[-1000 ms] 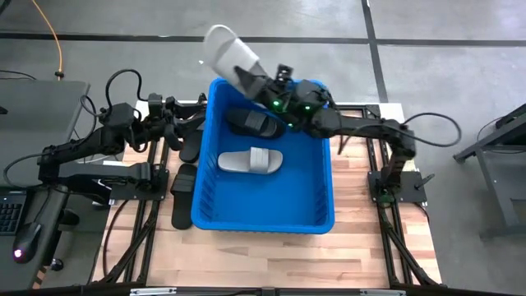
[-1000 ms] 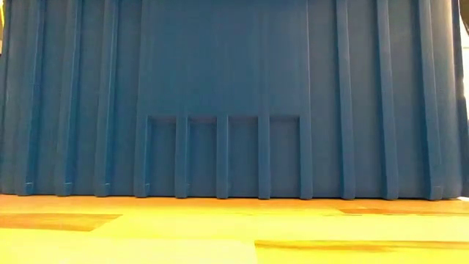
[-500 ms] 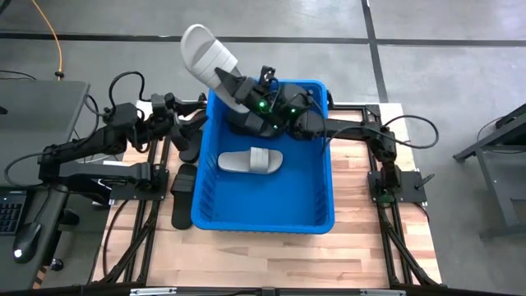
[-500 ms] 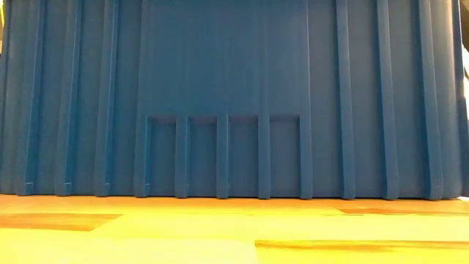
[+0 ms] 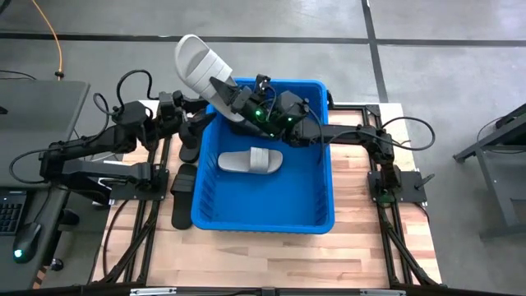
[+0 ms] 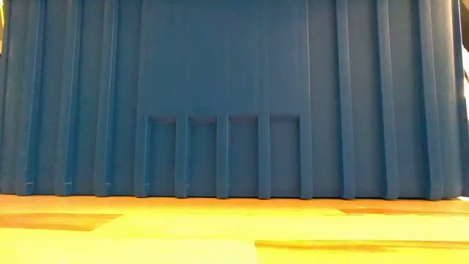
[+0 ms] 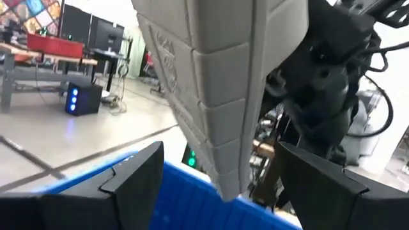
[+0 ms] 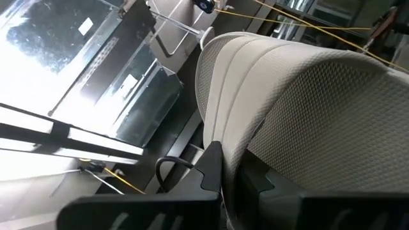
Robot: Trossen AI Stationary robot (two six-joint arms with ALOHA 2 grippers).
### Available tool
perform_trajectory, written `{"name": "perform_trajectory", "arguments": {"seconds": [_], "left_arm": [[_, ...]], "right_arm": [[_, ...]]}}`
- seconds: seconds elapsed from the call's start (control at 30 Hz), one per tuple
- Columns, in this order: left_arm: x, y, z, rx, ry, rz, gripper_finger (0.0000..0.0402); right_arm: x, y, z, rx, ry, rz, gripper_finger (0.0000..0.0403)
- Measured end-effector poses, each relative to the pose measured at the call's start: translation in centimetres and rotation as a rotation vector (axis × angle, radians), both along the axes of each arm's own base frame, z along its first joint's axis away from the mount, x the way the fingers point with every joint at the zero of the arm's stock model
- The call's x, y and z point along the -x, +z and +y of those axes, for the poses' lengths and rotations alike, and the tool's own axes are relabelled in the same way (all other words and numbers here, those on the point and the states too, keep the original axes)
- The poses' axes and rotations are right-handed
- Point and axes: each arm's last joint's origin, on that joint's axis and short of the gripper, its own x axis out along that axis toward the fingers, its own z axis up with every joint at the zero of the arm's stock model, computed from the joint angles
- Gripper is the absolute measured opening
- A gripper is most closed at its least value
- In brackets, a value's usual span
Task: Pick and place slides into bin
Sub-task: Put the white slide into the blue container
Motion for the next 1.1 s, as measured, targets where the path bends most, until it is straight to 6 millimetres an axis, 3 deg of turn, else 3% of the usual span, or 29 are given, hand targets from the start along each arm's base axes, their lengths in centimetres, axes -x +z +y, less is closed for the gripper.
{"name": "perform_trajectory", "arguments": {"seconds": [0.33,0.53,0.7,0.93,1.1], "left_arm": [[-2.0,-0.7,0.7,0.015,-0.006,0.017,0.0288],[-2.1,-0.3,0.7,0.002,-0.010,-0.023,0.0264],[-2.0,0.3,0.6,-0.045,-0.017,-0.066,0.0209],[-1.9,0.8,0.3,-0.092,-0.120,-0.118,0.0052],[-1.5,1.0,0.0,-0.103,-0.177,-0.124,0.0047]], "right_arm": [[-0.3,-0.3,0.1,0.012,0.042,0.009,0.0000],[-0.3,-0.1,0.6,0.011,0.128,-0.014,0.0000],[-0.3,-0.1,1.5,0.023,0.168,-0.019,0.0000],[-0.2,0.1,1.8,0.063,0.199,-0.026,0.0000],[-0.2,0.2,2.0,0.123,0.237,-0.016,0.0016]]}}
